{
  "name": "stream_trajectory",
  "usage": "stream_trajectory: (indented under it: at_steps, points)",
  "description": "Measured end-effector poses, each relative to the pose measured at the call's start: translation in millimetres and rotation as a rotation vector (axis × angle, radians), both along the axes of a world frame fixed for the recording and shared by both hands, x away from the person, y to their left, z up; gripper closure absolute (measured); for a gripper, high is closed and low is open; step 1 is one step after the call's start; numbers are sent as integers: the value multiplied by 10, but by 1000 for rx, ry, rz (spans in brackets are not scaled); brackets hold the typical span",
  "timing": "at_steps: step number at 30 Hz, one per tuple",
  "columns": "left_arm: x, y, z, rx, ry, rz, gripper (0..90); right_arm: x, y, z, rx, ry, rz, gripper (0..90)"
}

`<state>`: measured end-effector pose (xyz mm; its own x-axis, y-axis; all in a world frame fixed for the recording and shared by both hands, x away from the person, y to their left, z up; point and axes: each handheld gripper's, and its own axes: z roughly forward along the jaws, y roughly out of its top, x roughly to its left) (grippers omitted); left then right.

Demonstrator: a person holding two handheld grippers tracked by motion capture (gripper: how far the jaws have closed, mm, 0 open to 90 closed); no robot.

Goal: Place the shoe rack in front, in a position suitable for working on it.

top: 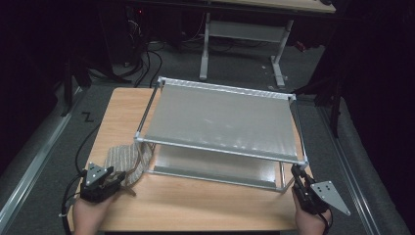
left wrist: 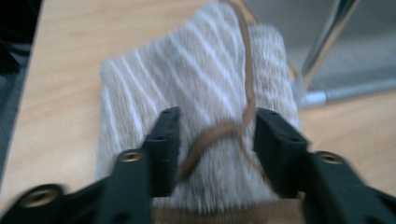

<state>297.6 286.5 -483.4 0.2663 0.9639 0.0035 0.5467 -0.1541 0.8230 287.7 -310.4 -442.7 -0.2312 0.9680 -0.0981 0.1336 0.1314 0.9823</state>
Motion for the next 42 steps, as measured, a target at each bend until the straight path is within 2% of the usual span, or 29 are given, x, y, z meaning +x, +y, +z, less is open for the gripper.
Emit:
stream_trajectory:
  at_steps: [1,4,5,6,8,9,10,11,13,16,17,18,20,23,25,27,29,32,36,38,42]
  points:
    - [45,-5,-12,-2,13,3,391,-1,1,0,1,-1,-2,806]
    - [201,-55,-143,44,113,7,358,-5,0,-3,2,0,2,806]
    - [201,-77,-190,73,110,14,368,-6,1,-2,3,0,2,806]
    - [179,-79,-197,99,97,20,423,-7,0,-3,3,-1,3,806]
    - [146,-59,-199,84,88,33,577,-10,0,-5,3,-2,3,806]
    - [118,-35,-200,60,84,30,644,-12,1,-6,5,-1,0,806]
    - [98,-20,-198,49,85,24,688,-12,2,-8,9,-2,1,806]
    - [48,4,-184,22,85,24,705,-12,3,-9,11,-2,1,807]
    - [-45,4,-148,8,81,19,724,-11,3,-10,13,-3,0,807]
    - [-259,-65,-88,2,51,-24,740,-9,1,-13,14,-6,4,807]
    - [-352,-133,-75,-1,49,-59,742,-9,1,-13,14,-6,4,807]
    - [-402,-183,-68,-5,44,-72,743,-9,1,-12,13,-6,4,807]
    - [-521,-342,-37,-46,29,-116,745,-8,2,-12,15,-6,4,807]
    - [-619,-626,-19,-74,13,-203,748,-11,4,-10,18,-4,2,807]
    - [-657,-807,-10,-65,7,-263,748,-16,6,-11,18,-6,2,807]
    - [-642,-927,2,-57,-4,-290,748,-21,5,-12,16,-7,5,807]
    - [-567,-978,18,-42,-24,-284,748,-22,4,-12,16,-7,6,807]
    - [-429,-1005,58,-56,-34,-294,748,-20,1,-14,17,-8,10,806]
    - [-367,-1164,78,-44,-45,-343,748,-22,1,-15,20,-8,13,807]
    - [-335,-1155,75,-40,-65,-326,748,-24,2,-15,18,-10,14,807]
    - [-177,-954,72,-36,-83,-238,749,-30,1,-14,16,-9,15,807]
